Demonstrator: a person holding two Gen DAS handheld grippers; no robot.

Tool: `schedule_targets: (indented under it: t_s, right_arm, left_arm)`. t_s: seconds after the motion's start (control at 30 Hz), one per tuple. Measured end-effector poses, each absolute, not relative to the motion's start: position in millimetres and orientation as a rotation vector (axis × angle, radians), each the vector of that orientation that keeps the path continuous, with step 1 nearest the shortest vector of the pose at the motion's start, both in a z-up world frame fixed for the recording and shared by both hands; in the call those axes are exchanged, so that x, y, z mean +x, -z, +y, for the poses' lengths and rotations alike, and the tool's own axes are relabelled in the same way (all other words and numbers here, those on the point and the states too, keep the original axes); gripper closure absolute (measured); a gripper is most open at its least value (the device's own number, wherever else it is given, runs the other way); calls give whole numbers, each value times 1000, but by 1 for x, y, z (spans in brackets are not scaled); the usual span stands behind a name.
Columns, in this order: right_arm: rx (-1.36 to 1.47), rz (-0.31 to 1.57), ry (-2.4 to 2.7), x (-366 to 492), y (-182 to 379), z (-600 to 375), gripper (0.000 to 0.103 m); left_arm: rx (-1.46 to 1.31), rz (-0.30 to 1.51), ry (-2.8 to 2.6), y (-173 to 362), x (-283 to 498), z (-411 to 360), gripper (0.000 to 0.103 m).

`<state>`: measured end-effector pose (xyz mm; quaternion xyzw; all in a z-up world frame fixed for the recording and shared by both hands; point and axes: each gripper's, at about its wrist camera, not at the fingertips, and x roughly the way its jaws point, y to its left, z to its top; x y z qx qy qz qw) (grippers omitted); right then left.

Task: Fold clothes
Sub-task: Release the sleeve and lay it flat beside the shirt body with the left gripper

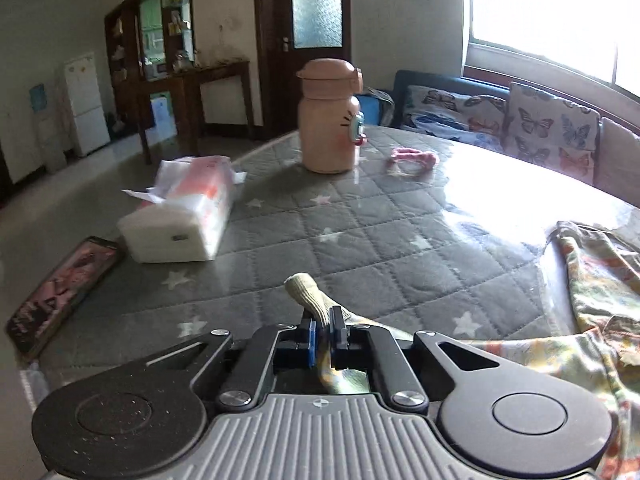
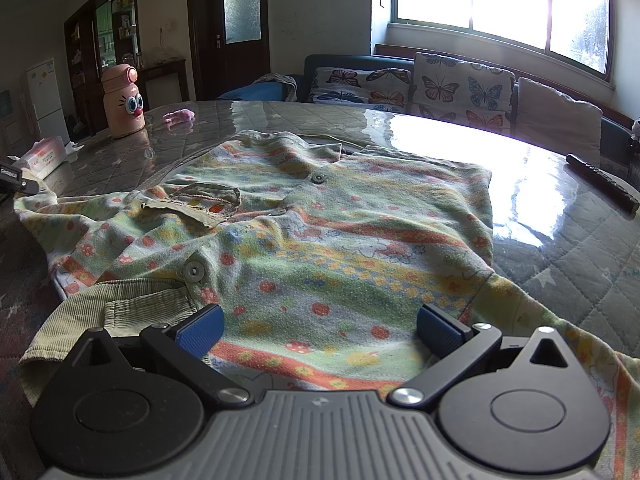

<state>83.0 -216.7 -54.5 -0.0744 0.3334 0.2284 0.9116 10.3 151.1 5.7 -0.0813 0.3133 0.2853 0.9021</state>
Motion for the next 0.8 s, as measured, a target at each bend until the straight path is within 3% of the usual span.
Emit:
schedule_targets:
  t_s: [0.23, 0.37, 0.43, 0.8]
  right_arm:
    - [-153, 687, -471, 83, 54, -217, 0]
    - [-152, 687, -471, 84, 54, -217, 0]
    - [-152, 687, -471, 84, 54, -217, 0]
    - [-159, 687, -476, 85, 52, -215, 0]
  left_arm:
    - [-173, 671, -603, -7, -15, 154, 95]
    - [-122, 685, -629, -3, -13, 155, 79]
    - [-103, 682, -666, -5, -12, 158, 65]
    - [-151, 730, -694, -13, -23, 198, 54]
